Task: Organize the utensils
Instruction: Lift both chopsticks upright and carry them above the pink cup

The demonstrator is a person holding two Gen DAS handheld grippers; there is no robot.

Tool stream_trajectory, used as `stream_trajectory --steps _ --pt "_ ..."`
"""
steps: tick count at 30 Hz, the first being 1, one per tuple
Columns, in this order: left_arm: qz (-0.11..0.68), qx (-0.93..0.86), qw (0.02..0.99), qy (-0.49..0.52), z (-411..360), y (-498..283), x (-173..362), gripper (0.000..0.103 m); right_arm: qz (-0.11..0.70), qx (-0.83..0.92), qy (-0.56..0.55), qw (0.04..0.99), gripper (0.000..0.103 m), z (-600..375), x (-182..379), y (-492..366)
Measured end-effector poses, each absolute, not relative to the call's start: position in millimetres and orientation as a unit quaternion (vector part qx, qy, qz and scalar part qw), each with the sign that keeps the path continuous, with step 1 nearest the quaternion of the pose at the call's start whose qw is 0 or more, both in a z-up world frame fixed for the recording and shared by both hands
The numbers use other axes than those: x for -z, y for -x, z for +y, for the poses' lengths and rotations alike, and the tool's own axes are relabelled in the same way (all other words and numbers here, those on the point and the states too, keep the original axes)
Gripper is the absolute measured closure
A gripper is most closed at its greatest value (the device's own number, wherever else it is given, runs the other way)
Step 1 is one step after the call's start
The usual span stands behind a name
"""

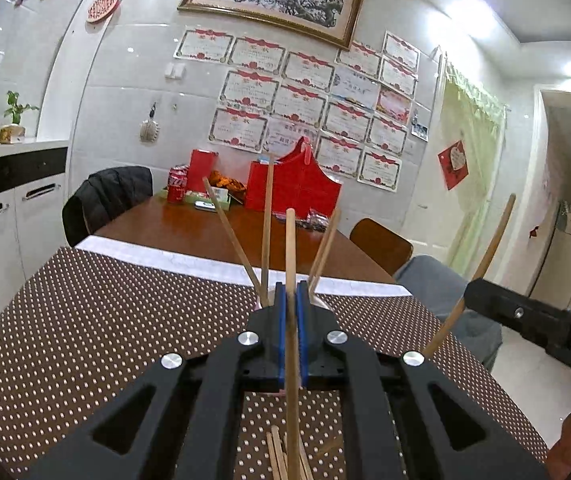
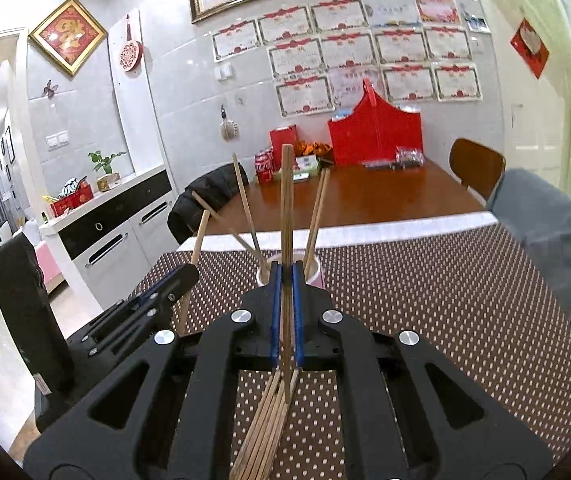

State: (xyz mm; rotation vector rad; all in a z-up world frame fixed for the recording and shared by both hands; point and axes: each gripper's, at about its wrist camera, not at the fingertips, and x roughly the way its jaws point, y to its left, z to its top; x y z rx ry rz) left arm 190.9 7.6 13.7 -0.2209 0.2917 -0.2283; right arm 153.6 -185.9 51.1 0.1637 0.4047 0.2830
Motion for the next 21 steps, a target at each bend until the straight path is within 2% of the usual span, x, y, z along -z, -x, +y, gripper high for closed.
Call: stream_trajectory --steps 13,21 --pt "0.040 0.115 0.983 0.135 1.8 -211.6 -60.2 0.097 0.174 -0.142 -0.061 0.973 0.098 -181.1 -85.1 -181.1" --pt "-0.024 0.097 0.985 0.140 -3.2 -234.9 -76.4 0.097 0.165 -0.149 -0.092 0.971 0.097 -200.9 -106.5 -200.1"
